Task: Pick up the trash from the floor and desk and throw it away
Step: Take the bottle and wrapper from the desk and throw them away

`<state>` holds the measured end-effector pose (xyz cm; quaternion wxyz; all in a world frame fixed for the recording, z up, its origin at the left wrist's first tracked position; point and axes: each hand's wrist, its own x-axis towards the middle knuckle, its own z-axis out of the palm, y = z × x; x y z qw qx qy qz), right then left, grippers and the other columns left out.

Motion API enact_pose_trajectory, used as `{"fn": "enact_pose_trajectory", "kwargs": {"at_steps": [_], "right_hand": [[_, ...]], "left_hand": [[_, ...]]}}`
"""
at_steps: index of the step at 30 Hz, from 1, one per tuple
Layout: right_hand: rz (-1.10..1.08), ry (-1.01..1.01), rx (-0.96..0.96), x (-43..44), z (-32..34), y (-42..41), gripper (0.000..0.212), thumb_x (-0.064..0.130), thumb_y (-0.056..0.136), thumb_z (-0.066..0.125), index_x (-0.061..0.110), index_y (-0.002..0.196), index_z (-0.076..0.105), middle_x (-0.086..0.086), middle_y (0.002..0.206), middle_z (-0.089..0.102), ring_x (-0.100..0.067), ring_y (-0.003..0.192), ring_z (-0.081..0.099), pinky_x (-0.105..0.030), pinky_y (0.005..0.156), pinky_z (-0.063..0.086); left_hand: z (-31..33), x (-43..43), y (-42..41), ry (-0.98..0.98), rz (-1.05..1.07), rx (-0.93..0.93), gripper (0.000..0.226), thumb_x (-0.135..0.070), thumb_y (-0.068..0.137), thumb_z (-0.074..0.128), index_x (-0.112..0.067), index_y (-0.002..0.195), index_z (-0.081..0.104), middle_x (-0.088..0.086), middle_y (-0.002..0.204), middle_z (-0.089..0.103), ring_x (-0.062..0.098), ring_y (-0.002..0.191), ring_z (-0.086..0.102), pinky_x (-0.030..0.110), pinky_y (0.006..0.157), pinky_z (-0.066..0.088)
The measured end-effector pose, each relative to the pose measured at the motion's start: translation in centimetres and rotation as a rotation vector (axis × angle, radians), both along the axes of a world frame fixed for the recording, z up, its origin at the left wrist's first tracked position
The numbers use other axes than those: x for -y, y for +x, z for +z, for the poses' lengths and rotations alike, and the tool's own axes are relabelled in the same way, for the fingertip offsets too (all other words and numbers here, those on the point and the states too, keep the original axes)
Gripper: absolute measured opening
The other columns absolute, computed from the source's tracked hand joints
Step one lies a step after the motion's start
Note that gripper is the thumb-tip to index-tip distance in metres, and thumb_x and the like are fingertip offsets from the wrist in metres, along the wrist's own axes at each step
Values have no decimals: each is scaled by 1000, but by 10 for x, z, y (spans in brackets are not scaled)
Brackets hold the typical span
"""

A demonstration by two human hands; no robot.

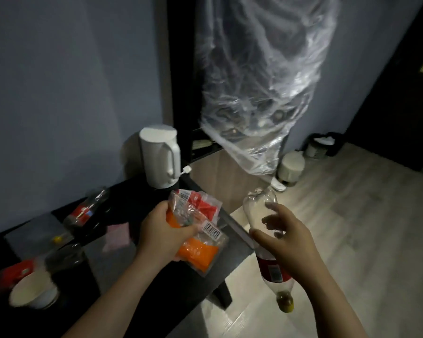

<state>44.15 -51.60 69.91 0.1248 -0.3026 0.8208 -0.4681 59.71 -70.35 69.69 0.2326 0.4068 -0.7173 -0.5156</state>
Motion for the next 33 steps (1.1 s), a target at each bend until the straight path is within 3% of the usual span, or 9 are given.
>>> {"fn": "enact_pose_trajectory", "kwargs": {"at_steps": [2, 5, 10, 16, 19, 21, 25, 31, 33], "right_hand": [[-91, -45, -10, -23, 8, -22, 57, 39, 69, 77, 43, 119, 51, 11, 96, 63, -1, 93, 60, -19, 74, 47], [-199, -83, -7, -50, 15, -53, 56, 43, 68, 77, 45, 117, 52, 11, 93, 62, -3, 85, 62, -21, 69, 48], [-334, -102, -13, -70, 21, -106, 52, 44, 68, 77, 48, 113, 49, 13, 94, 60, 5, 74, 62, -9, 52, 43], [-479, -28, -90, -70, 39, -177, 57, 51, 69, 74, 47, 119, 46, 14, 93, 59, 0, 78, 60, -12, 60, 41], [-547, 14, -106, -70, 47, -210, 60, 48, 70, 76, 40, 123, 49, 16, 88, 59, 7, 75, 60, -7, 56, 40], [-594, 22, -116, -70, 49, -233, 61, 47, 70, 76, 39, 124, 50, 19, 87, 58, 14, 75, 58, -6, 54, 38], [-637, 39, -116, -73, 49, -275, 63, 49, 70, 75, 38, 126, 49, 13, 87, 61, 1, 76, 60, -9, 59, 39], [-674, 22, -83, -87, 39, -355, 62, 53, 69, 75, 42, 124, 48, 13, 88, 63, 5, 77, 61, -9, 59, 40], [-674, 4, -62, -95, 34, -389, 61, 53, 69, 75, 42, 123, 49, 11, 88, 64, 8, 78, 60, -9, 60, 40]], "left_hand": [[9, -14, -32, -21, -57, -33, 45, -22, 57, 89, -29, 90, 60, -5, 90, 68, 11, 85, 65, 29, 68, 52], [17, -26, -77, -13, -147, -53, 48, -22, 56, 90, -30, 93, 60, -4, 93, 69, 14, 87, 66, 39, 76, 56], [16, -33, -158, -44, -289, -66, 46, -27, 56, 89, -30, 91, 59, -7, 89, 68, 9, 83, 66, 34, 72, 55], [20, -21, -264, -18, -429, -144, 45, -27, 57, 89, -32, 90, 58, -6, 88, 68, 10, 83, 66, 28, 66, 52], [25, -17, -315, -8, -478, -171, 46, -25, 57, 89, -35, 88, 57, -10, 86, 67, 5, 81, 64, 21, 60, 47], [27, -16, -347, -5, -505, -185, 44, -24, 57, 89, -35, 86, 57, -12, 85, 67, 5, 80, 64, 24, 62, 50], [30, -19, -403, -35, -546, -193, 43, -27, 57, 89, -32, 86, 58, -10, 87, 67, 7, 81, 64, 27, 64, 51], [24, -29, -490, -55, -560, -201, 42, -31, 54, 89, -30, 86, 61, -6, 83, 70, 12, 79, 67, 35, 63, 56], [21, -37, -523, -84, -555, -196, 41, -33, 54, 88, -31, 83, 61, -7, 80, 70, 9, 76, 66, 31, 62, 54]]}}
